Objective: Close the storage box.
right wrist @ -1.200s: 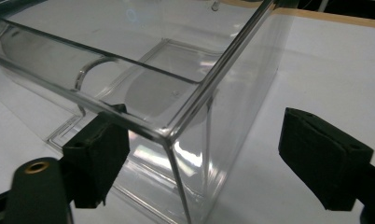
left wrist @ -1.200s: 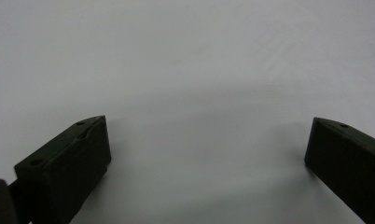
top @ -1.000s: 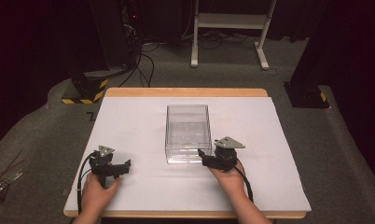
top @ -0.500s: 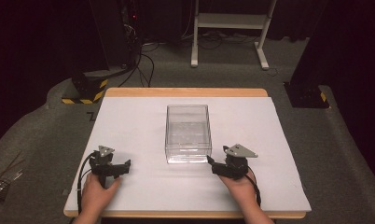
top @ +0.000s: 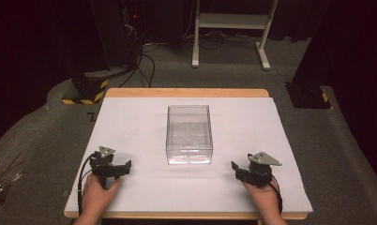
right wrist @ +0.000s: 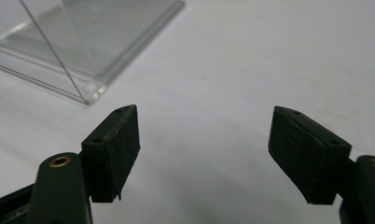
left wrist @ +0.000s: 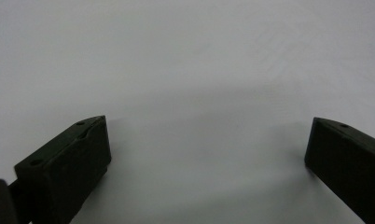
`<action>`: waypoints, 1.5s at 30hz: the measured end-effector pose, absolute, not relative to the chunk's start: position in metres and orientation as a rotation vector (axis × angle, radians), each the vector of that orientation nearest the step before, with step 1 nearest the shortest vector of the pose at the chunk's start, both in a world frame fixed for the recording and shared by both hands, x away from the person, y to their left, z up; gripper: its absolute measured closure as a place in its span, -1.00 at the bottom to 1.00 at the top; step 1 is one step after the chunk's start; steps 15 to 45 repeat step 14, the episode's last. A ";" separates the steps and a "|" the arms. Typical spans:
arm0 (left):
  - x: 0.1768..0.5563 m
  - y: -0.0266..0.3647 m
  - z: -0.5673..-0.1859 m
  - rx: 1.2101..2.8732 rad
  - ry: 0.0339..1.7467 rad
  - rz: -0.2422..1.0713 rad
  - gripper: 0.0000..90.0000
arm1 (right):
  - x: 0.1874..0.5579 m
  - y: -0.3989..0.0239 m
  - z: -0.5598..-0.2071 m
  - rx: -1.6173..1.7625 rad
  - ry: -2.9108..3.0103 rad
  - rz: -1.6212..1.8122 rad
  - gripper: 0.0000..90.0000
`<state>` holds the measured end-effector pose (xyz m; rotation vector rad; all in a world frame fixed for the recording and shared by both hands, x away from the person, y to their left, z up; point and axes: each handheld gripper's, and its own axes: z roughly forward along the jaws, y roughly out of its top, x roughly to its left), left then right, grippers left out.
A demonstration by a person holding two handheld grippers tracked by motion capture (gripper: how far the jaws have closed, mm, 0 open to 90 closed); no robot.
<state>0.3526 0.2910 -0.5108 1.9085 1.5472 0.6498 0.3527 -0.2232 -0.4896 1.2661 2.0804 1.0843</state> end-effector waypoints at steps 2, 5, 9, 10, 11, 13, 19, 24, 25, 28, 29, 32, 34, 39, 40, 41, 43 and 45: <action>0.353 0.291 -0.511 1.909 1.547 0.650 -0.99 | 0.351 -0.231 -0.493 1.282 2.080 1.051 -0.43; 0.353 0.291 -0.511 1.910 1.545 0.651 -0.99 | 0.351 -0.241 -0.500 1.351 2.085 1.052 -0.43; 0.352 0.291 -0.511 1.909 1.547 0.653 -0.99 | 0.349 -0.240 -0.499 1.315 2.085 1.057 -0.42; 0.352 0.291 -0.511 1.910 1.546 0.652 -0.99 | 0.349 -0.239 -0.499 1.305 2.091 1.049 -0.41; 0.352 0.291 -0.511 1.909 1.547 0.652 -0.99 | 0.349 -0.238 -0.500 1.295 2.099 1.044 -0.41; 0.352 0.291 -0.511 1.909 1.546 0.653 -0.99 | 0.350 -0.238 -0.500 1.297 2.108 1.039 -0.40; 0.352 0.291 -0.511 1.910 1.546 0.652 -0.99 | 0.350 -0.238 -0.500 1.294 2.108 1.043 -0.40; 0.352 0.291 -0.511 1.910 1.546 0.652 -0.99 | 0.350 -0.238 -0.500 1.294 2.108 1.043 -0.40; 0.352 0.291 -0.511 1.910 1.546 0.652 -0.99 | 0.350 -0.238 -0.500 1.294 2.108 1.043 -0.40; 0.352 0.291 -0.511 1.910 1.546 0.652 -0.99 | 0.350 -0.238 -0.500 1.294 2.108 1.043 -0.40; 0.352 0.291 -0.511 1.910 1.546 0.652 -0.99 | 0.350 -0.238 -0.500 1.294 2.108 1.043 -0.40; 0.352 0.291 -0.511 1.910 1.546 0.652 -0.99 | 0.350 -0.238 -0.500 1.294 2.108 1.043 -0.40; 0.352 0.291 -0.511 1.910 1.546 0.652 -0.99 | 0.350 -0.238 -0.500 1.294 2.108 1.043 -0.40; 0.352 0.291 -0.511 1.910 1.546 0.652 -0.99 | 0.350 -0.238 -0.500 1.294 2.108 1.043 -0.40; 0.352 0.291 -0.511 1.910 1.546 0.652 -0.99 | 0.350 -0.238 -0.500 1.294 2.108 1.043 -0.40; 0.352 0.291 -0.511 1.910 1.546 0.652 -0.99 | 0.350 -0.238 -0.500 1.294 2.108 1.043 -0.40; 0.352 0.291 -0.511 1.910 1.546 0.652 -0.99 | 0.350 -0.238 -0.500 1.294 2.108 1.043 -0.40; 0.352 0.291 -0.511 1.910 1.546 0.652 -0.99 | 0.350 -0.238 -0.500 1.294 2.108 1.043 -0.40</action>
